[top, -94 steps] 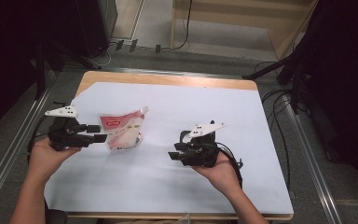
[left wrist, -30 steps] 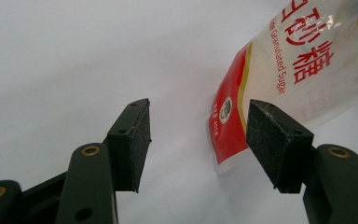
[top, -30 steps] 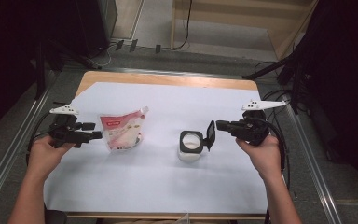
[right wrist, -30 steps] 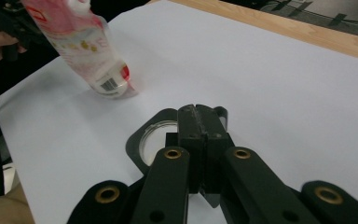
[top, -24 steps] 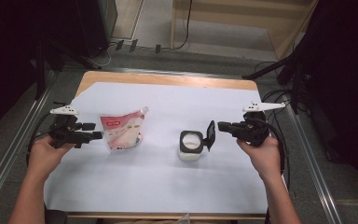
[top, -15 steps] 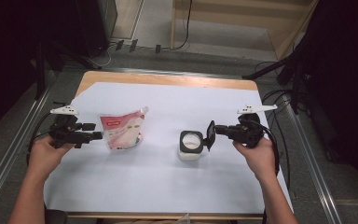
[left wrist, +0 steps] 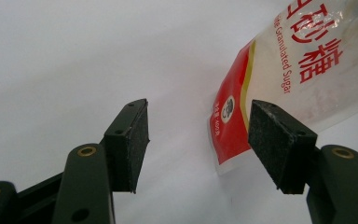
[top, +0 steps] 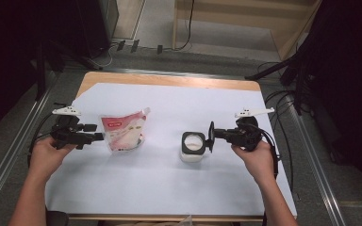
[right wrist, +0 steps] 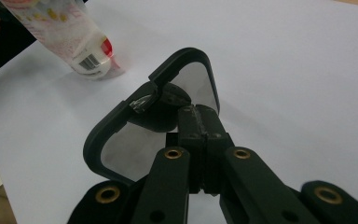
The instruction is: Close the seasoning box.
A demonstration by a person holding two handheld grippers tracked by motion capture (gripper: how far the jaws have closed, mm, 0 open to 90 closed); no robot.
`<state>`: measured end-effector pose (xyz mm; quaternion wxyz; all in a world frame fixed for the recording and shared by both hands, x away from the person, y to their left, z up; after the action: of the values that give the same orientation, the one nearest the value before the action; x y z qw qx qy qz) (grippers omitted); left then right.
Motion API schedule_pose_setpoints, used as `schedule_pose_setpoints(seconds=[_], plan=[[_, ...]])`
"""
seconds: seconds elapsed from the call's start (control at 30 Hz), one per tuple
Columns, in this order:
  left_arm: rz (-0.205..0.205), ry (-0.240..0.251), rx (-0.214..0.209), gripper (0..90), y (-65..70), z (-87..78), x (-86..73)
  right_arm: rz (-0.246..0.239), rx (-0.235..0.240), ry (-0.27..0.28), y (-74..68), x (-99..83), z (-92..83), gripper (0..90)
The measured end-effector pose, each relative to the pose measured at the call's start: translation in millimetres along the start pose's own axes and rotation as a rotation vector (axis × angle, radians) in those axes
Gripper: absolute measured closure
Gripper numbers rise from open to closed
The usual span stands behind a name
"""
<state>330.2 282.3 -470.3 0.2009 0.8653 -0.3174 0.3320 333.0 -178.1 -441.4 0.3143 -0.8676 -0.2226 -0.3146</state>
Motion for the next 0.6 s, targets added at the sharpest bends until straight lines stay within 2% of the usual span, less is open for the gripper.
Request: schedule_pose_setpoints(seconds=[0.33, 0.6], plan=[[0.0, -0.021, 0.002, 39.2, -1.2, 0.4, -1.8, -0.016, 0.019, -0.007, -9.9, -2.7, 10.4, 89.9], [-0.008, -0.013, 0.004, 38.7, -2.7, 0.5, -2.2, -0.036, 0.028, -0.016, -15.5, -3.5, 18.6, 90.0]])
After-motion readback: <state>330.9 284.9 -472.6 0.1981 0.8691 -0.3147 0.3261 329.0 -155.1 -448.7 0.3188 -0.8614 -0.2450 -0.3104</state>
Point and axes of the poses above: each handheld gripper's, and its own axes: z roughly forward along the jaws, x roughly out of its top, y roughly to its right, the point moved 5 cm from there along z, roughly forward along the jaws, and after that the axes turned 8 degrees about z, right-handed, at the moved point
